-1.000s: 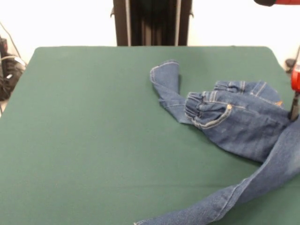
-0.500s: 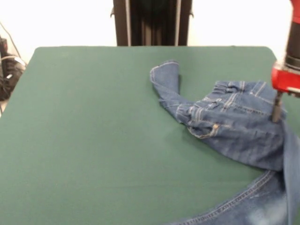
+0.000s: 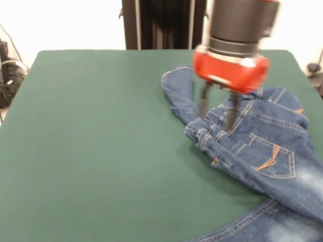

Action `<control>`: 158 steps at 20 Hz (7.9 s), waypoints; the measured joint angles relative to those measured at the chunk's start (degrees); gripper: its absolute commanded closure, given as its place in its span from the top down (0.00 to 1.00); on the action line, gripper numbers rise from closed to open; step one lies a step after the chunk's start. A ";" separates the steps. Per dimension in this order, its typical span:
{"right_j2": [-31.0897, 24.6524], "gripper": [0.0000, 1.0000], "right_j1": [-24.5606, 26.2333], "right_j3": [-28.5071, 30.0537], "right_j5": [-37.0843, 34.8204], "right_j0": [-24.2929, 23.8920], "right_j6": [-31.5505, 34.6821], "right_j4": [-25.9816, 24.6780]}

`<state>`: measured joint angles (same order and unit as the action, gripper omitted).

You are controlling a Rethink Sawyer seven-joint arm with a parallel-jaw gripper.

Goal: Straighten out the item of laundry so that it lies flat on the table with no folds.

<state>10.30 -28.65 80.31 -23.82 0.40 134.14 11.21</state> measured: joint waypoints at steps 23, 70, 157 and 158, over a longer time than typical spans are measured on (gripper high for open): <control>-3.37 1.00 1.56 -0.63 0.05 -6.86 0.00 -13.67; -4.84 0.00 10.23 -1.06 5.13 -2.70 0.00 -12.73; 3.51 1.00 -7.62 4.02 -11.60 17.84 21.99 8.88; 3.43 1.00 -10.52 4.07 -14.01 14.13 21.57 4.40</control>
<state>13.73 -39.17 84.38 -37.83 14.53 155.71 15.61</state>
